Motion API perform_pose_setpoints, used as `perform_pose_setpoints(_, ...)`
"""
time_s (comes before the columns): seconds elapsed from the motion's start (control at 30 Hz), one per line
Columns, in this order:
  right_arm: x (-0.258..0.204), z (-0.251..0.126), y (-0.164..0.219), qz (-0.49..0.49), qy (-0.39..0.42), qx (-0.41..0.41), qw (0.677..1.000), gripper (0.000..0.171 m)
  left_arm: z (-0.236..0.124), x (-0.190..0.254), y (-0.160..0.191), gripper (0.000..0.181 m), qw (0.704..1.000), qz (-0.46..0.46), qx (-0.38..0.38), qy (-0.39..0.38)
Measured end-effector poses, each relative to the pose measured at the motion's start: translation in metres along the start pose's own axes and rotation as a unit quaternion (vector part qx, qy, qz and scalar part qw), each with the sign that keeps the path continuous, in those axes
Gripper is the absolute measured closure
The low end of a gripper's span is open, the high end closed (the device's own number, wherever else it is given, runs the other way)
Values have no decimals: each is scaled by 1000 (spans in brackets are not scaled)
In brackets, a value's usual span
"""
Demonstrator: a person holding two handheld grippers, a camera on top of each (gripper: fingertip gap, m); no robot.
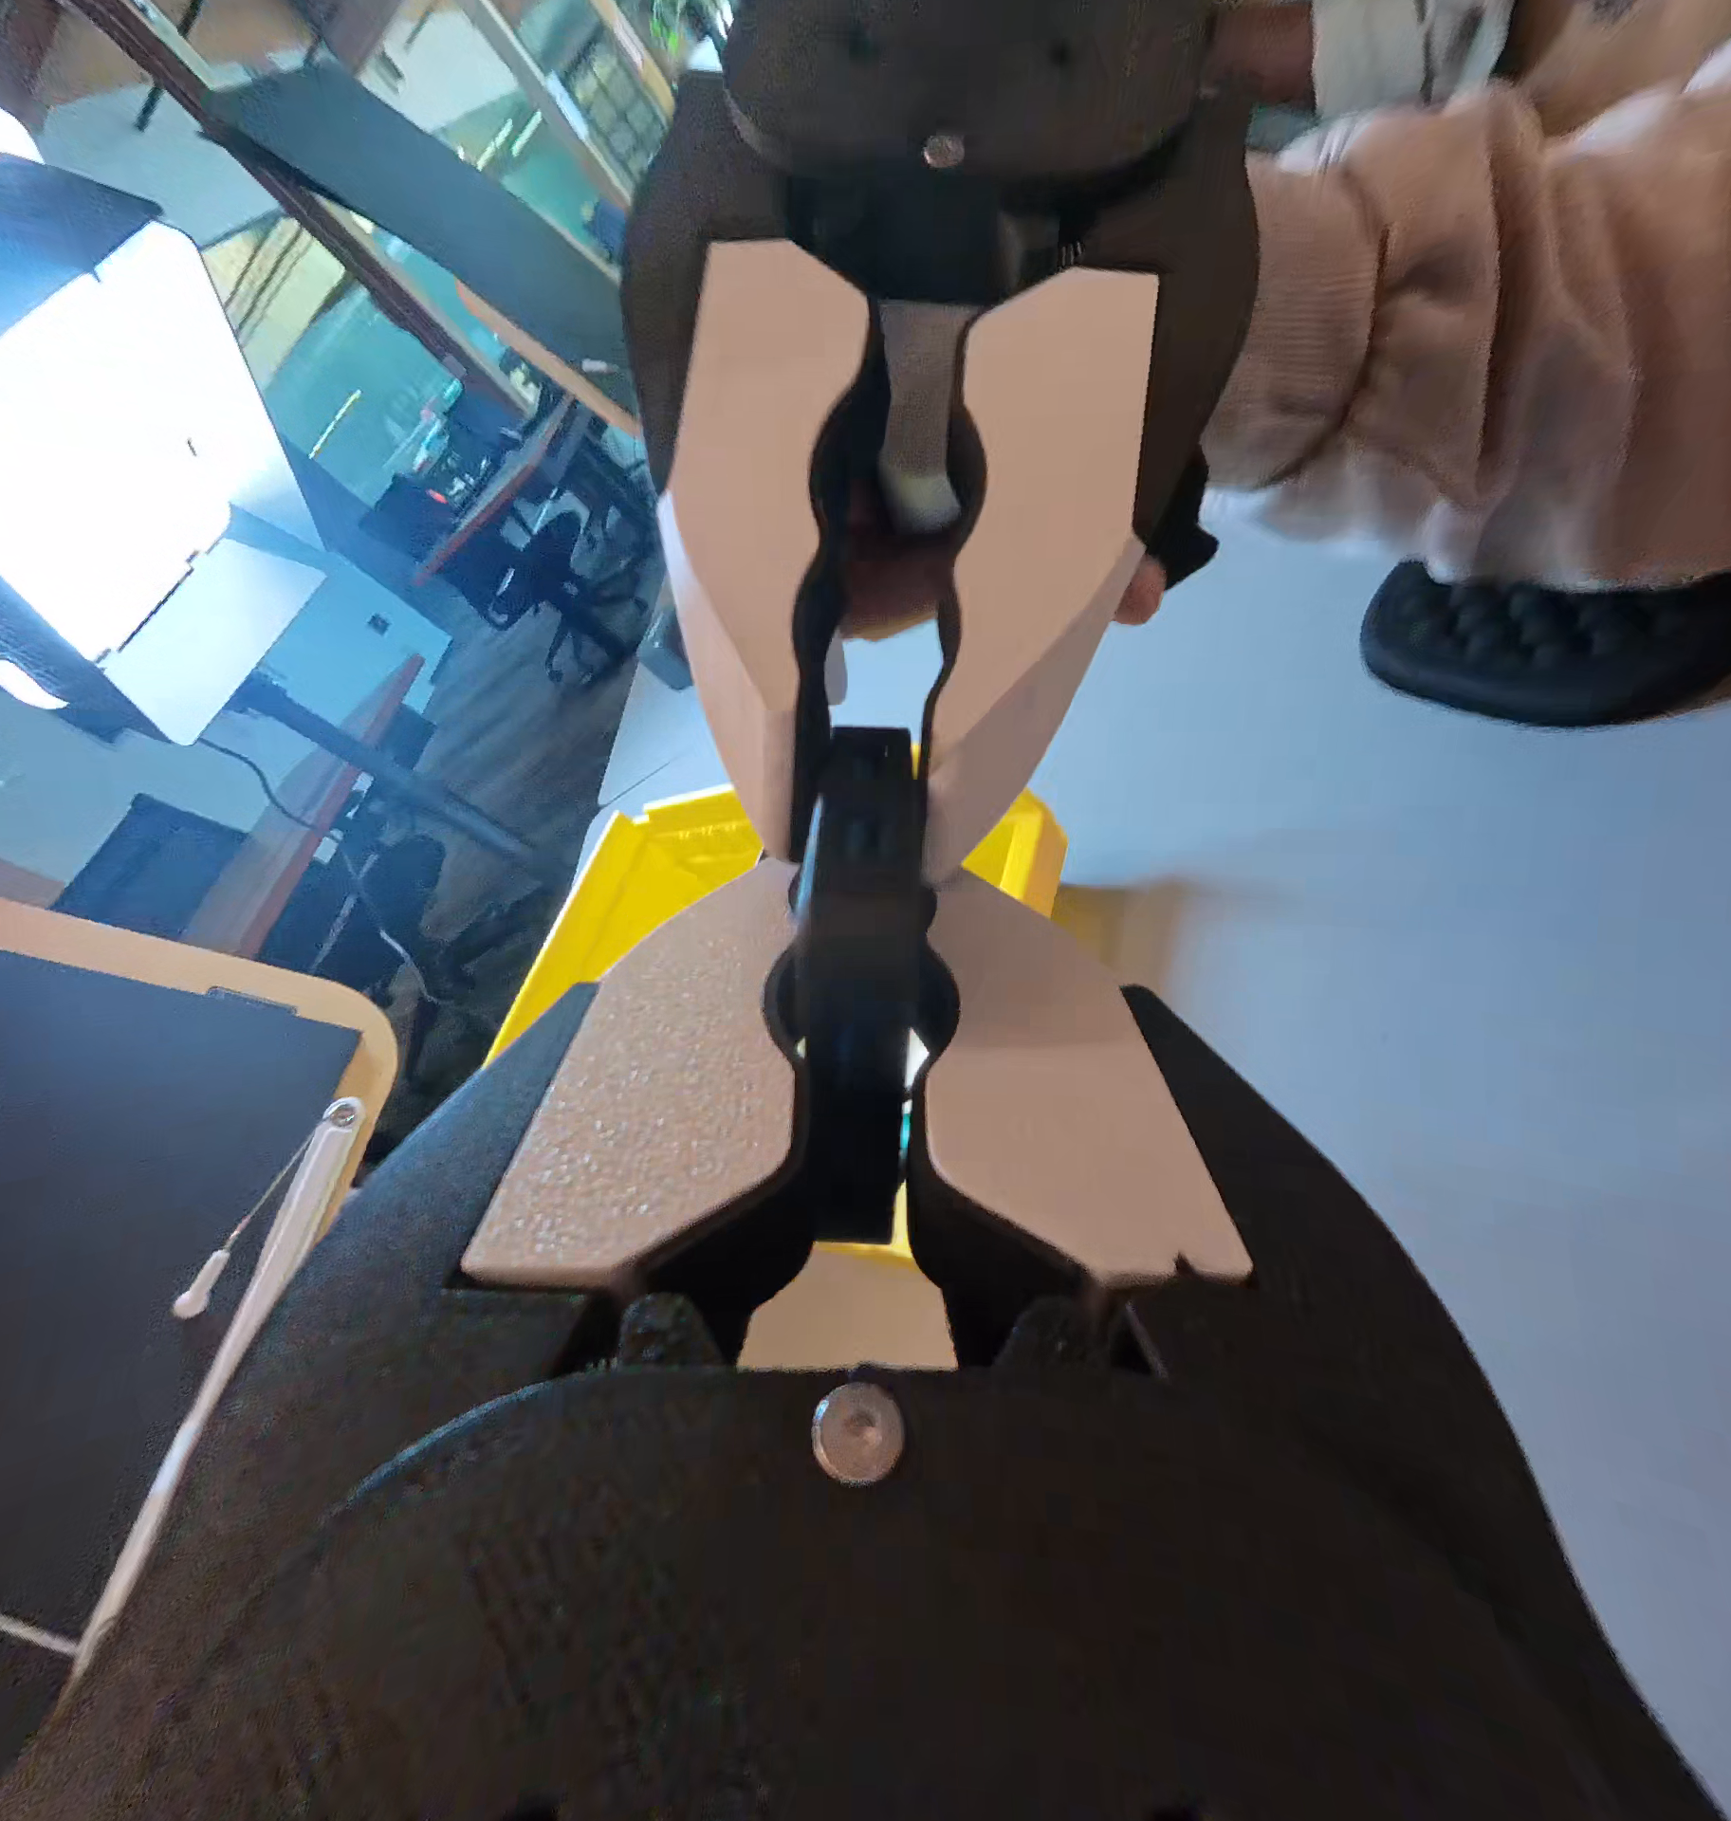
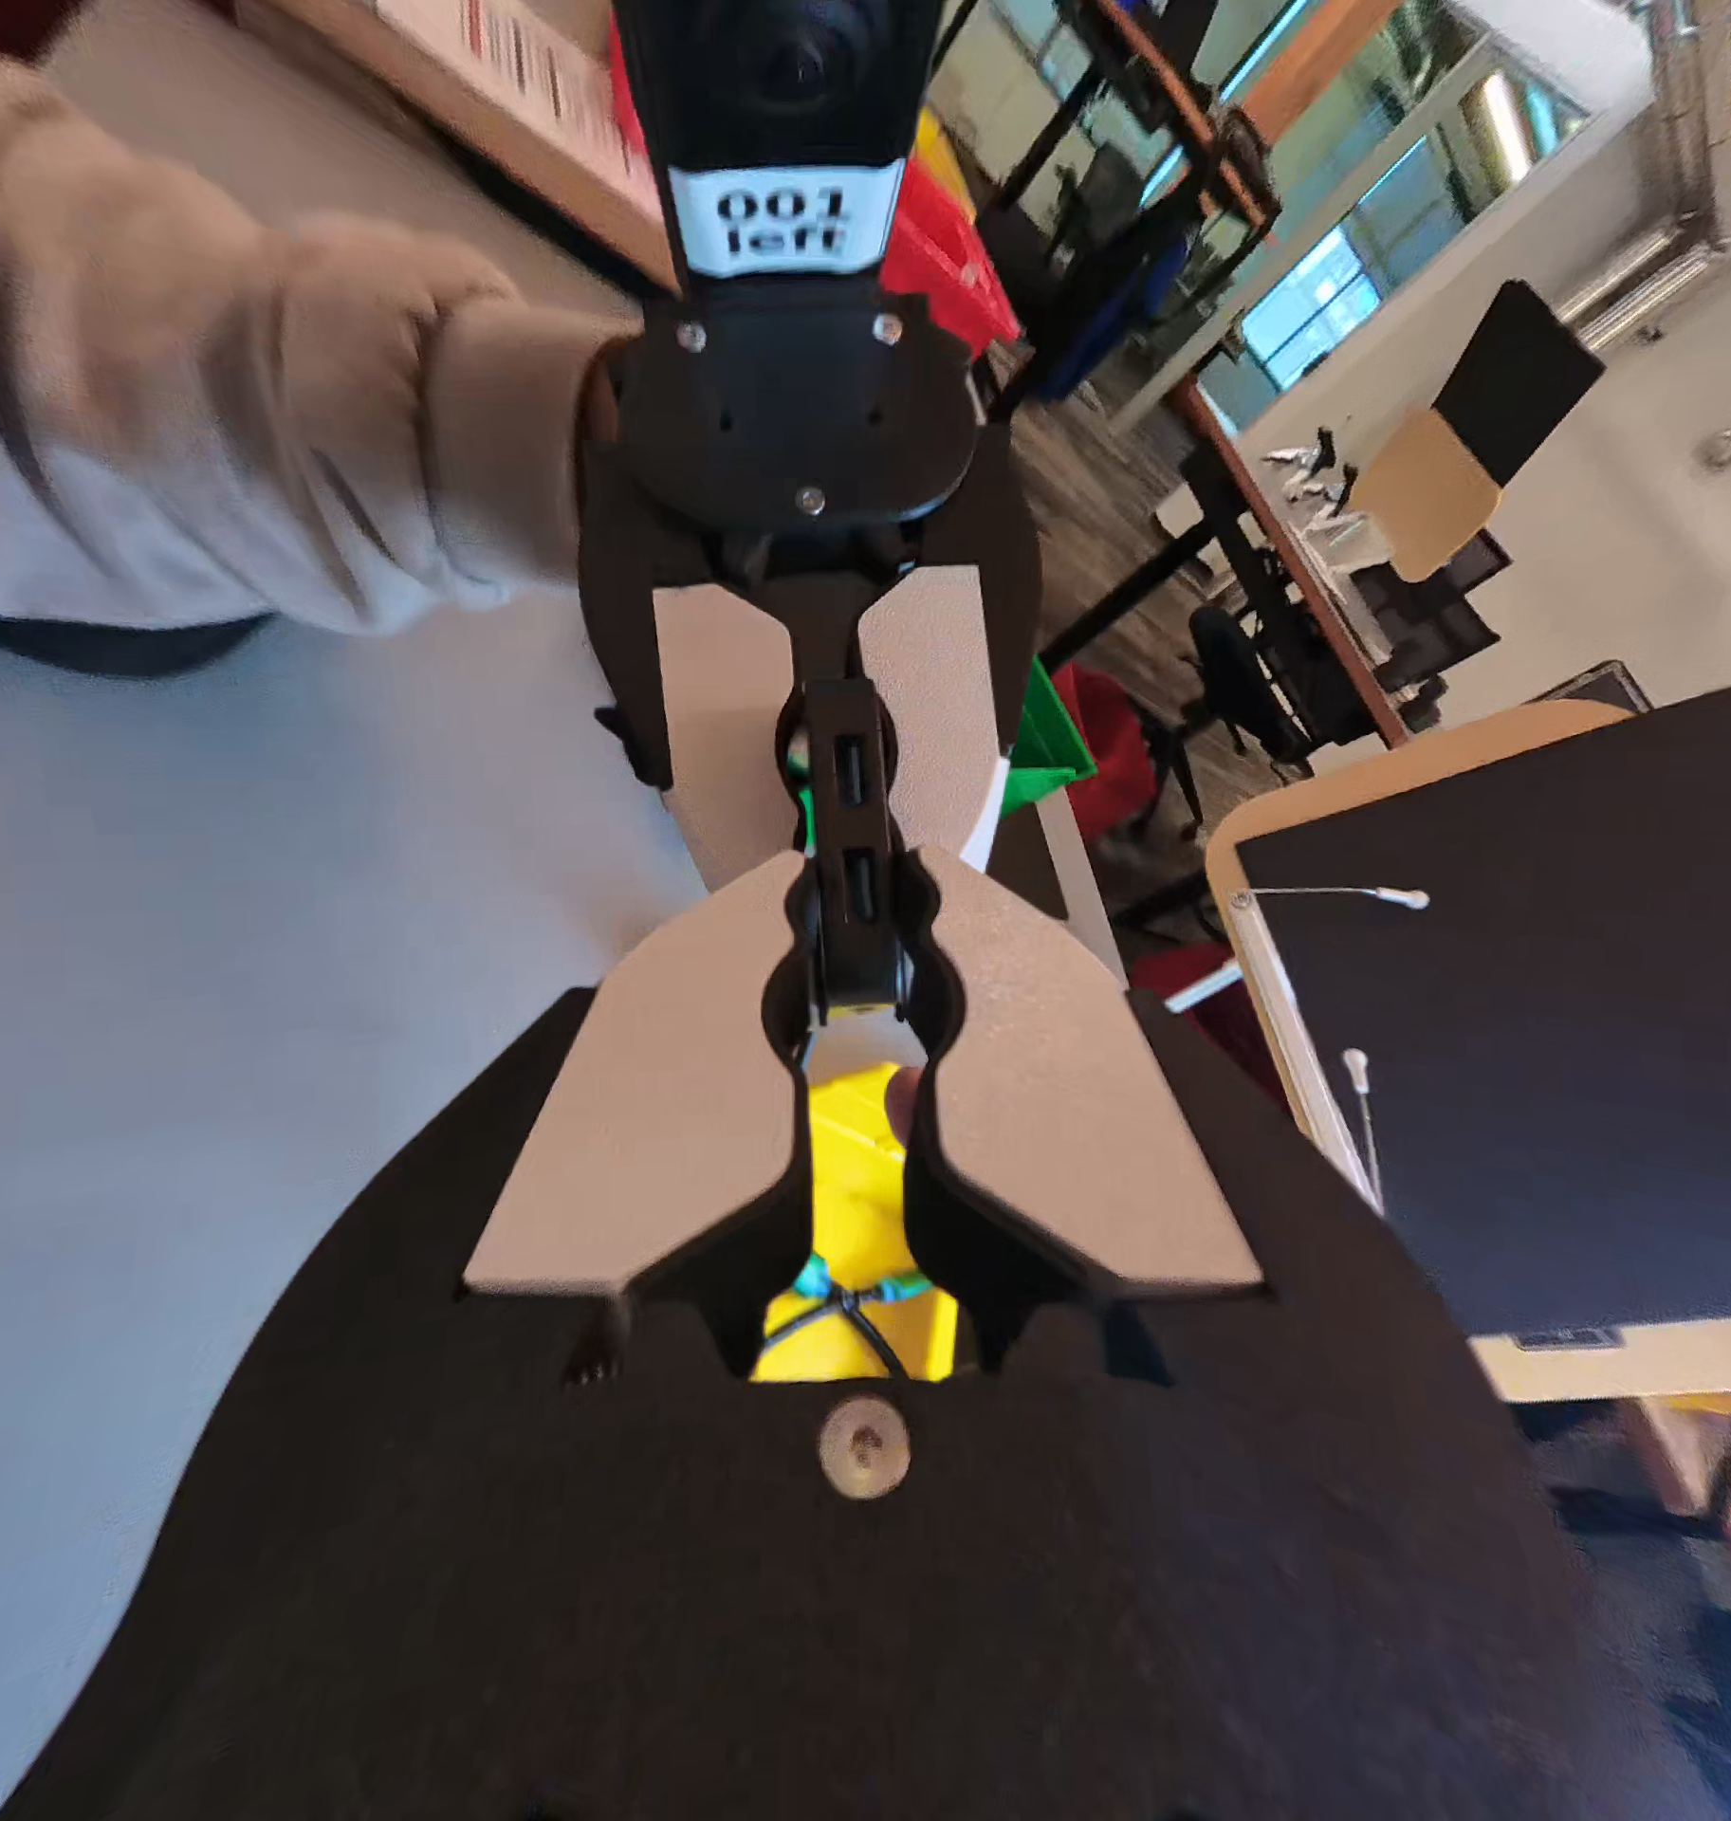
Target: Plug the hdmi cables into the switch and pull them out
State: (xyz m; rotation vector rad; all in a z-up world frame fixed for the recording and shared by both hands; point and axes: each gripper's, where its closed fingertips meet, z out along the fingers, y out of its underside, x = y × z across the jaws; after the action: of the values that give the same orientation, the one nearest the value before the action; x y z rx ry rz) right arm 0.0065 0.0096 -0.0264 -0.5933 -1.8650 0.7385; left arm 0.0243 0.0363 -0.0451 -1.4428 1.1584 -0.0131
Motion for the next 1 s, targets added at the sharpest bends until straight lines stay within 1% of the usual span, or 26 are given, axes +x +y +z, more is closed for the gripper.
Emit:
perform_pose_setpoints(0.03, -1, 1, 4, -8, -4, -13, 1000, 156, 3, 0, 5, 166, 1000, 10, -15, -4)
perform_pose_setpoints(0.1, 3, -2, 6, -9, -1, -10, 1000, 157, 3, -3, 6, 165, 1000, 9, -20, -14)
perform_pose_setpoints(0.2, 27, -16, 10, 4, 47, 4, 999, 156, -11, -26, 3, 159, 998, 1, -12, -67)
perform_pose_setpoints(0.23, 38, -23, 13, 10, 74, 10, 997, 157, -20, -36, 1, 155, 996, -4, -5, -91)
perform_pose_setpoints(0.33, 85, -45, 37, 16, 196, 1, 980, 156, -52, -62, -6, 158, 988, -31, 32, -147)
perform_pose_setpoints(0.4, 117, -59, 61, 15, 293, -11, 956, 157, -71, -74, -13, 161, 982, -48, 63, -172)
perform_pose_setpoints(0.47, 142, -71, 89, 13, 379, -26, 925, 157, -84, -80, -19, 163, 977, -55, 83, -188)
perform_pose_setpoints(0.53, 154, -73, 122, -2, 432, -60, 900, 157, -90, -83, -21, 166, 975, -56, 87, -198)
perform_pose_setpoints(0.57, 156, -70, 141, 2, 440, -81, 895, 157, -90, -84, -21, 167, 974, -54, 85, -201)
perform_pose_setpoints(0.67, 149, -49, 202, 55, 414, -154, 896, 157, -88, -85, -17, 169, 974, -57, 74, -205)
perform_pose_setpoints(0.7, 143, -40, 224, 78, 387, -195, 898, 156, -87, -86, -16, 169, 974, -63, 73, -205)
perform_pose_setpoints(0.73, 133, -33, 246, 101, 354, -249, 896, 156, -86, -86, -15, 169, 974, -68, 72, -205)
perform_pose_setpoints(0.77, 127, -29, 261, 111, 340, -283, 890, 155, -86, -87, -14, 169, 974, -73, 73, -204)
perform_pose_setpoints(0.83, 124, -28, 268, 118, 327, -312, 884, 153, -86, -88, -12, 169, 973, -79, 71, -205)
perform_pose_setpoints(0.93, 123, -29, 256, 179, 315, -274, 891, 147, -90, -93, -5, 169, 971, -89, 58, -215)
perform_pose_setpoints(1.0, 128, -35, 244, 196, 320, -242, 895, 146, -94, -97, 3, 169, 969, -97, 41, -225)
